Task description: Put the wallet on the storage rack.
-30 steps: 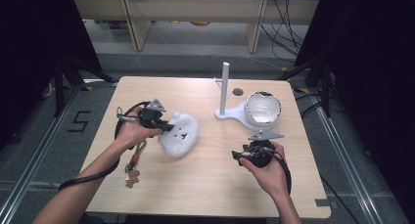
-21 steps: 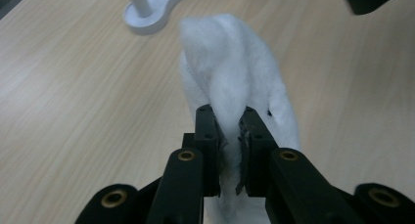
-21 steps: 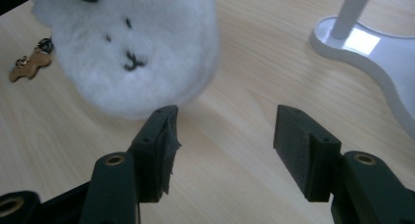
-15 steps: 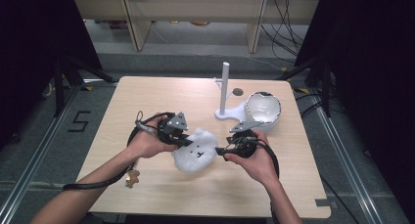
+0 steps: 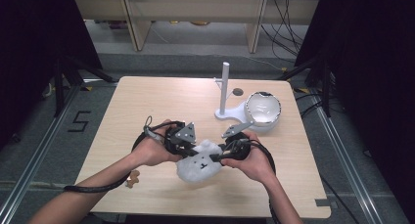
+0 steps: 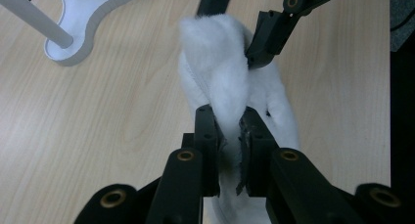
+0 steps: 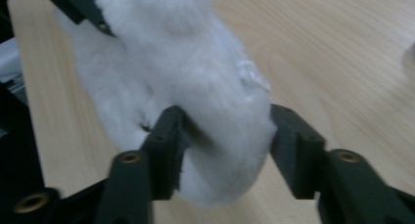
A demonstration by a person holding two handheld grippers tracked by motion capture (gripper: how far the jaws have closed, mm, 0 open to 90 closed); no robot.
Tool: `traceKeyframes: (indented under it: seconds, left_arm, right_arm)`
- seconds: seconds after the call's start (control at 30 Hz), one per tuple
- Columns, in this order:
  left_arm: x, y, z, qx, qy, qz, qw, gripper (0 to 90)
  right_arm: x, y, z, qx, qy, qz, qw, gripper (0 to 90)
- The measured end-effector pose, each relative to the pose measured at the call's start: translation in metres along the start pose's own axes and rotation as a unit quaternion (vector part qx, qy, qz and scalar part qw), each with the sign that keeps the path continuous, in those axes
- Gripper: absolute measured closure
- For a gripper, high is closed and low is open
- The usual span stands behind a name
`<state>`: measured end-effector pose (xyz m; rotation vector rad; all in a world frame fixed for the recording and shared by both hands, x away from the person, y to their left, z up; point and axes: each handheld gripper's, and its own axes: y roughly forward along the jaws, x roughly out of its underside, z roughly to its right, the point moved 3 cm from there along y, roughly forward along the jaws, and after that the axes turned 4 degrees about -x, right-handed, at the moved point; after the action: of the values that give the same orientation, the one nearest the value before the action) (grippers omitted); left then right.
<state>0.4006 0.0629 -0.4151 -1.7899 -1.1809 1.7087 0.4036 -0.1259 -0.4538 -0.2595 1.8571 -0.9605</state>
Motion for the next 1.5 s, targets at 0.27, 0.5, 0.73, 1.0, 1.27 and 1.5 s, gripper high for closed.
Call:
traceKeyframes:
  seconds: [0.27,0.5,0.73,1.0,1.27,1.5]
  left_arm:
    - [0.002,-0.003,-0.003,-0.012,0.003,0.023,0.9997,71.5]
    - [0.013,-0.017,-0.009,-0.046,-0.048,0.069,0.9954,40.3]
    - [0.037,-0.037,-0.012,-0.071,-0.076,0.072,0.9920,35.8]
    - [0.072,-0.053,-0.016,-0.092,-0.113,0.055,0.9878,35.6]
    - [0.103,-0.064,-0.019,-0.110,-0.151,0.056,0.9807,35.1]
    - [0.127,-0.065,-0.019,-0.118,-0.182,0.052,0.9748,35.1]
  right_arm:
    - [0.006,-0.009,-0.005,0.008,0.006,0.022,0.9997,77.8]
    - [0.014,-0.021,0.001,0.044,0.019,0.059,0.9971,78.6]
    - [0.021,-0.033,0.009,0.057,0.043,0.076,0.9946,78.6]
    - [0.022,-0.043,0.014,0.070,0.054,0.095,0.9916,78.6]
    - [0.022,-0.058,0.022,0.078,0.055,0.105,0.9899,78.6]
    - [0.023,-0.073,0.028,0.100,0.066,0.116,0.9859,78.6]
